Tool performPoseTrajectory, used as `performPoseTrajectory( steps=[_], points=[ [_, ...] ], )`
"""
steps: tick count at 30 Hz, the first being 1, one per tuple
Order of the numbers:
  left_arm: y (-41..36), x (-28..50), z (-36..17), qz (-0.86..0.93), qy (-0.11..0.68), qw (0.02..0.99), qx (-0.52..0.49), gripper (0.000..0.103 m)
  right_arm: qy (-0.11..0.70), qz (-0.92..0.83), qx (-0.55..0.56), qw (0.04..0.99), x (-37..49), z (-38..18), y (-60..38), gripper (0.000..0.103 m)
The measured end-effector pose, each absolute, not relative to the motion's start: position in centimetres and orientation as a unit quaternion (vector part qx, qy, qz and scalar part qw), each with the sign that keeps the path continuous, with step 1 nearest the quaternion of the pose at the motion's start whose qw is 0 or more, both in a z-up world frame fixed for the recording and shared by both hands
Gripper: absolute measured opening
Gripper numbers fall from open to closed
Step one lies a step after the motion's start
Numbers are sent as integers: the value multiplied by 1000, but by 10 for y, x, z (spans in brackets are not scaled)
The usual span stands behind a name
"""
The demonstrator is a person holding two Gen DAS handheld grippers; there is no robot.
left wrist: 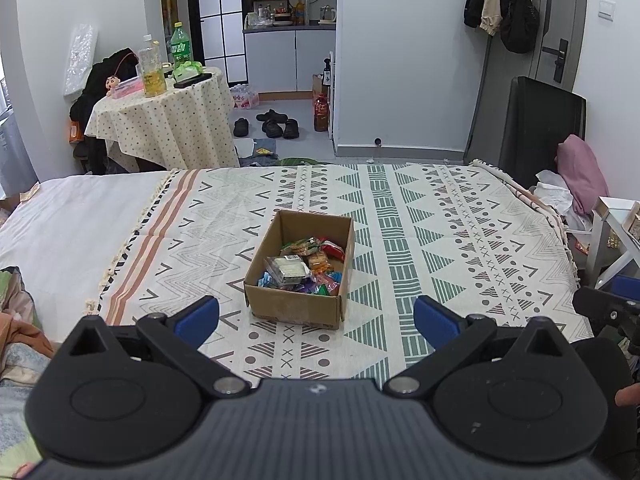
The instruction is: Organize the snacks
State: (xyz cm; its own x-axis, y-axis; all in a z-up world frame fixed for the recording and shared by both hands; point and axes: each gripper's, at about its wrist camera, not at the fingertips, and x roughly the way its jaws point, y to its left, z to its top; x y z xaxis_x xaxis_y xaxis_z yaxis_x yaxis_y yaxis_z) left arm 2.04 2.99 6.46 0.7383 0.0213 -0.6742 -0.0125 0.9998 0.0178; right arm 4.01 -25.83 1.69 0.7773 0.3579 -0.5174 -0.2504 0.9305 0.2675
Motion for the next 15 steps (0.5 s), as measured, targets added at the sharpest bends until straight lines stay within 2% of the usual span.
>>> performPoseTrajectory(
  steps=[15],
  points=[
    [29, 19, 65, 8, 361, 932, 5, 103, 292, 162, 92, 938, 40, 16, -259, 103]
  ],
)
